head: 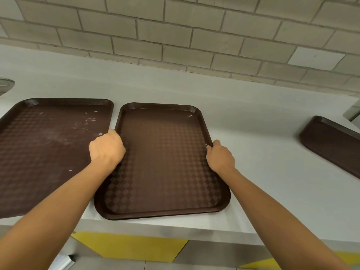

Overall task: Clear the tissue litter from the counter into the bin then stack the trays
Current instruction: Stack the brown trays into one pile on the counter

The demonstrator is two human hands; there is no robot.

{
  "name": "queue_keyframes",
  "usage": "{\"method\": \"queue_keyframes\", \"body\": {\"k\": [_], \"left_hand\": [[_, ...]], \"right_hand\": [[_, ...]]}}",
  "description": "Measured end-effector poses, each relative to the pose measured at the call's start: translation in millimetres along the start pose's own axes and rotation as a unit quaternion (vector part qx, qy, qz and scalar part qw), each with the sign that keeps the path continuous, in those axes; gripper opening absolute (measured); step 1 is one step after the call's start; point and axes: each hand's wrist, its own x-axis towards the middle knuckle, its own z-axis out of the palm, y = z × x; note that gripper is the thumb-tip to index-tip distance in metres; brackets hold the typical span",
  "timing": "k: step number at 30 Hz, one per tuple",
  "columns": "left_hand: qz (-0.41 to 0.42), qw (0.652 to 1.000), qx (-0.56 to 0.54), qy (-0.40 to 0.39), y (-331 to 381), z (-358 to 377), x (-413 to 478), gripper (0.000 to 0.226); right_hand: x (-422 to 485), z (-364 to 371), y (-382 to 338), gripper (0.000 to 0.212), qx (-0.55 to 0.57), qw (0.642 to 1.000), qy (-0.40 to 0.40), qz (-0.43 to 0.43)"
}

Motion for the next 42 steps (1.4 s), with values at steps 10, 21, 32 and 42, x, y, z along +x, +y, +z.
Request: {"method": "queue_keyframes", "body": {"k": [10, 21, 32, 42], "left_hand": [[0.020, 0.999, -0.024, 0.012, 39.2, 2.1, -11.1, 0.020], [0.055, 0.993, -0.100, -0.017, 124.2, 8.9, -24.1, 0.023], [0.087, 0.985, -0.141, -0.043, 162.8, 13.4, -22.4, 0.035], [0.089, 0.980, -0.176, -0.032, 162.0, 7.7, -27.9, 0.048]], "right_hand": [[4.0, -16.3, 41.0, 0.036, 0.016, 0.999, 0.008, 0.027], [18.0, -46.7, 116.1, 0.034, -0.001, 0.996, 0.032, 0.078], [21.8, -49.9, 147.2, 0.033, 0.024, 0.992, 0.039, 0.116], [23.0, -49.5, 142.7, 0.035, -0.013, 0.994, 0.073, 0.081]]}}
